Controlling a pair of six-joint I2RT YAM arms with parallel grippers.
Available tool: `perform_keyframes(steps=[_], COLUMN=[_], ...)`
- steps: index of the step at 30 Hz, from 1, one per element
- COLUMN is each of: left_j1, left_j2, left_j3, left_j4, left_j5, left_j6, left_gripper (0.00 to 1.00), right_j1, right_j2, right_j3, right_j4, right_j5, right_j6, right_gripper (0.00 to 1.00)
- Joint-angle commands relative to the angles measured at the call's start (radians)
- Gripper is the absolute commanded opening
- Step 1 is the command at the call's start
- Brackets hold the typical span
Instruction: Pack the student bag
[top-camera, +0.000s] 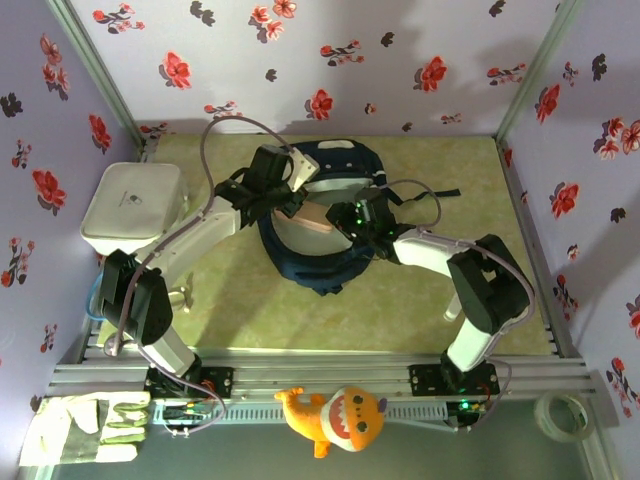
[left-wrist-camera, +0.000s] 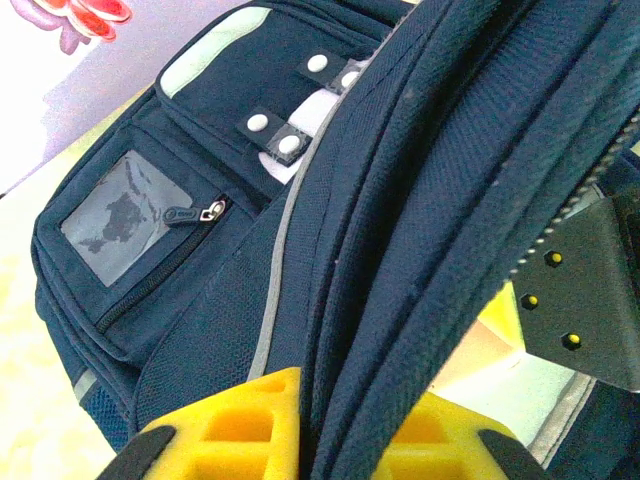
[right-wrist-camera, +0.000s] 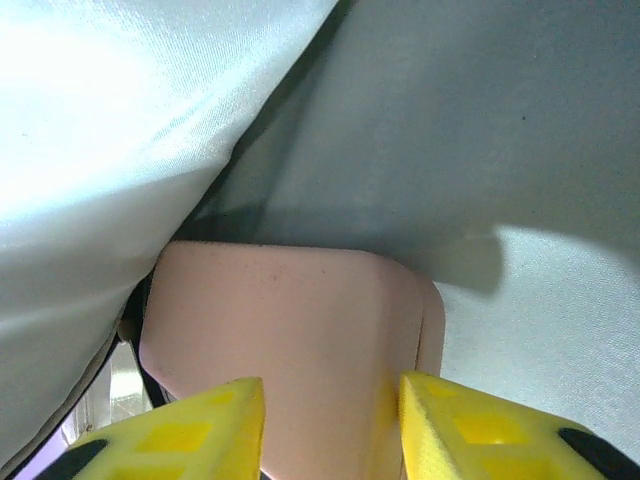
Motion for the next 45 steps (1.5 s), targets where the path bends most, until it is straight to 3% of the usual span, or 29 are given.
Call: perform_keyframes(steps=[1, 6, 9, 17, 22, 27, 32, 38, 45], left_j1=[-0.005, -0.004, -0.003, -0.003, -0.003, -0.004, -0.003, -0.003, -0.002], left_j2=[-0.034, -0.02, -0.013, 0.005, 0.005, -0.005, -0.016, -0.014, 0.01], left_j3=[0.06, 0.086, 0.101, 0.122, 0.122, 0.122, 0.123, 0.126, 0.144], left_j4=[0.008, -0.008, -0.013, -0.023, -0.027, -0.034, -0.04, -0.048, -0.046], left_j5=[0.022, 0.023, 0.022, 0.023, 0.022, 0.023, 0.028, 0.027, 0.027], left_j6=[-0.064, -0.078, -0.082, -0.089, -0.089, -0.097, -0.102, -0.113, -0.153], left_gripper=[0.13, 0.13, 0.13, 0.13, 0.13, 0.13, 0.14, 0.14, 0.13], right_j1=[0.009, 0.03, 0.065, 0.162, 0.175, 0.16, 0.108, 0.055, 0.036], right_j2=[-0.07, -0.182, -0.203, -0.085, 0.003, 0.05, 0.098, 0.174, 0.321], right_j3=[-0.023, -0.1, -0.118, -0.119, -0.1, -0.041, 0.025, 0.095, 0.213], right_j4=[0.019, -0.107, -0.124, 0.017, 0.093, 0.088, 0.178, 0.255, 0.346], right_j5=[0.059, 0.158, 0.144, 0.071, 0.06, 0.121, 0.181, 0.176, 0.127], right_j6=[-0.026, 0.006, 0.038, 0.228, 0.297, 0.229, 0.106, 0.076, 0.097], right_gripper=[0.46, 0.47, 0.46, 0.46, 0.56, 0.6, 0.55, 0.46, 0.24])
